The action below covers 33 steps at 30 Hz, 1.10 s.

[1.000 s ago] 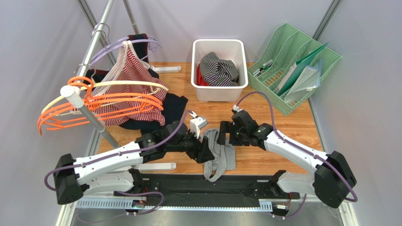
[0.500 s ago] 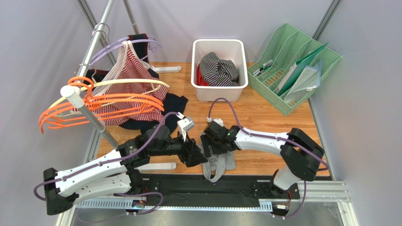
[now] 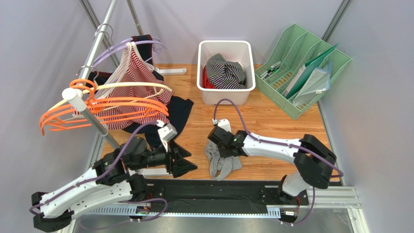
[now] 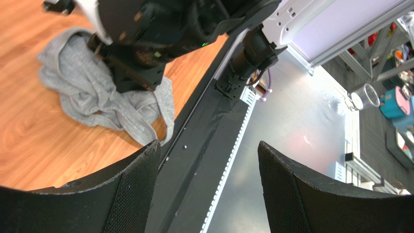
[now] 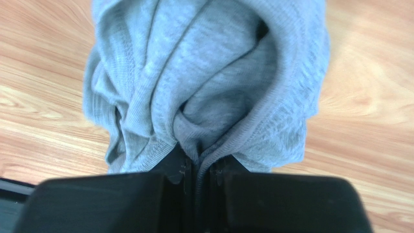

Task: Remove the tank top from the hanger
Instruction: Pick up the tank top from the center of the board, then place the tank top in the bin.

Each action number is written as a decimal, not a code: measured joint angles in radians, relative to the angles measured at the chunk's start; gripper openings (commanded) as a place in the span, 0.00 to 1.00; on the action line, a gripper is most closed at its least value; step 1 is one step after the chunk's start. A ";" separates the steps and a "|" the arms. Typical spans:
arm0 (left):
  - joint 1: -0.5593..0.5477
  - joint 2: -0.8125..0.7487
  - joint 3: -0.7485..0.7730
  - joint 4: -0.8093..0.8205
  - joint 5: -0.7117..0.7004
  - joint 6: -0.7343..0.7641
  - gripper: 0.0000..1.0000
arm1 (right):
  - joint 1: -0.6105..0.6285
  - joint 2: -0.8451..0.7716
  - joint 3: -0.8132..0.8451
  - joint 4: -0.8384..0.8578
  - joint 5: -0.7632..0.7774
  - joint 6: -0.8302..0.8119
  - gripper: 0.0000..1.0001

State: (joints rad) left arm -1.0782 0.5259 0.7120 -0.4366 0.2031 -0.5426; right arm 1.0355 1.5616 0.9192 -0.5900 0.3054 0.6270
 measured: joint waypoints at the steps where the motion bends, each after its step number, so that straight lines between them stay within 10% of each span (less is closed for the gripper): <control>1: 0.000 -0.024 0.001 -0.014 -0.007 0.003 0.79 | -0.003 -0.018 0.000 -0.001 0.011 -0.006 0.00; 16: 0.000 -0.414 0.041 -0.250 -0.171 0.010 0.81 | -0.365 -0.303 0.443 0.082 0.105 -0.245 0.00; 28: 0.000 -0.490 0.150 -0.376 -0.212 0.008 0.81 | -0.508 0.459 1.339 0.134 0.034 -0.435 0.02; 33: 0.000 -0.518 0.150 -0.394 -0.216 0.005 0.83 | -0.529 0.713 1.416 0.085 0.033 -0.447 0.02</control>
State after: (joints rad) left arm -1.0786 0.0082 0.8616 -0.8307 -0.0132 -0.5373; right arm 0.5060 2.2749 2.3352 -0.5049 0.3382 0.1802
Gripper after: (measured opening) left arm 0.816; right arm 0.052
